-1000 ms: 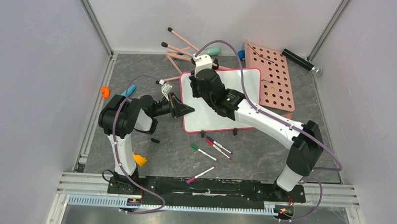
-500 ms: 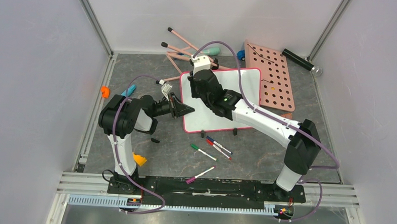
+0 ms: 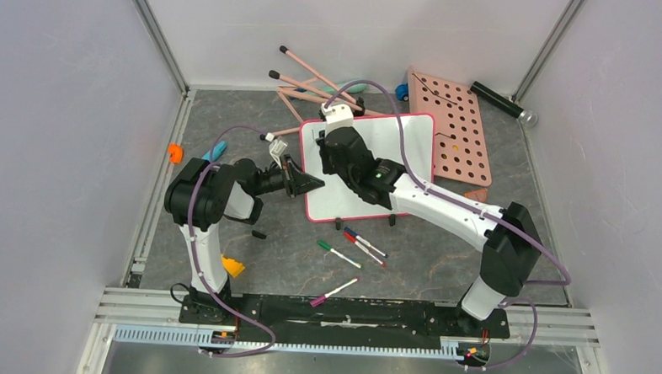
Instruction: Write a sentence on the whiteboard
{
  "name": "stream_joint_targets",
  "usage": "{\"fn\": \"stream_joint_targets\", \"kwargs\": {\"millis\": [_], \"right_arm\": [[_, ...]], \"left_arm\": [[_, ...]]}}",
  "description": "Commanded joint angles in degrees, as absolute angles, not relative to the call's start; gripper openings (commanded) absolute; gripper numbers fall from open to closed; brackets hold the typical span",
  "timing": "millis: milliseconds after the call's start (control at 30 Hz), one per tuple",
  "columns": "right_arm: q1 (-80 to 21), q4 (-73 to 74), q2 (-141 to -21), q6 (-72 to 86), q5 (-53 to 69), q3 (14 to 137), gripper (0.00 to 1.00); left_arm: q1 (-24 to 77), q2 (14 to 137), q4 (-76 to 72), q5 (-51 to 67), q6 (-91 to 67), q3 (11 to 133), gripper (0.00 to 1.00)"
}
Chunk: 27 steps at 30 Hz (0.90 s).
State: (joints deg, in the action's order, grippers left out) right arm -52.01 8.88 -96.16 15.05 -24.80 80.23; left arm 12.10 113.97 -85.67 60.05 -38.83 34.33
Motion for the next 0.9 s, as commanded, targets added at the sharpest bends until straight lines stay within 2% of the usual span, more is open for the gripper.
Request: {"fn": "stream_joint_targets", "kwargs": {"millis": [0,467,867], "right_arm": [[-51.6,8.7,-94.2,15.8,-24.8,78.8,0.0],[-51.6,8.6,-91.3,13.5,-21.4,81.8,0.0],[-51.5,8.7,-94.2,11.7,-22.7,85.2,0.0]], "left_arm": [[12.8,114.4,-89.2,60.5,-31.3,34.3,0.02],[12.8,114.8,-89.2,60.7,-31.6,34.6,0.03],[12.8,114.8,-89.2,60.6,-31.6,34.6,0.03]]}}
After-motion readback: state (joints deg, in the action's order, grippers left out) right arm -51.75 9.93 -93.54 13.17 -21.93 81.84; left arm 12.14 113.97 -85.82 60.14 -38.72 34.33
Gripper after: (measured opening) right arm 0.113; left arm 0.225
